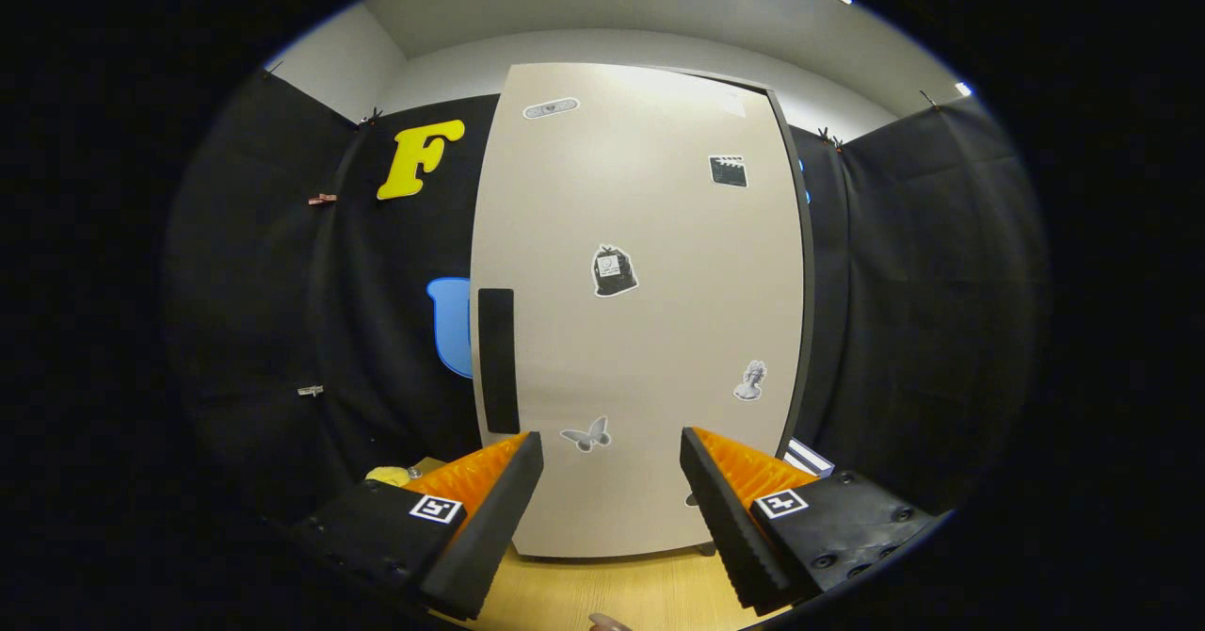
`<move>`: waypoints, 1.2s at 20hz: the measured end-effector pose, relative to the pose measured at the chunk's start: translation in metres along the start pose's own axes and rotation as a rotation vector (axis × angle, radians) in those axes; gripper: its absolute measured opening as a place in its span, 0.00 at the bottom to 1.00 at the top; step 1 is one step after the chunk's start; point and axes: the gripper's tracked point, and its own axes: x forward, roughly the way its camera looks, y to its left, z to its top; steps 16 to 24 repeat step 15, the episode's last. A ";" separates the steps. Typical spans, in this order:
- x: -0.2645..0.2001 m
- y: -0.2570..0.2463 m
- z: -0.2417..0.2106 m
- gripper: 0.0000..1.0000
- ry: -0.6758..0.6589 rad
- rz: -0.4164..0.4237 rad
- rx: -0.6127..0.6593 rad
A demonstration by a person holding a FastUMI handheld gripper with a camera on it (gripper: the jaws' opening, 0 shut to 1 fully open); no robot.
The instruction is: Open the shoe cabinet door, grab the shoes and put them into the shoe cabinet, then close the shoe cabinet door.
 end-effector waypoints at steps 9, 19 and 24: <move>0.001 0.000 -0.001 0.97 0.001 -0.006 0.001; 0.002 0.000 -0.002 0.97 0.004 -0.011 -0.002; 0.002 0.000 -0.002 0.97 0.004 -0.011 -0.002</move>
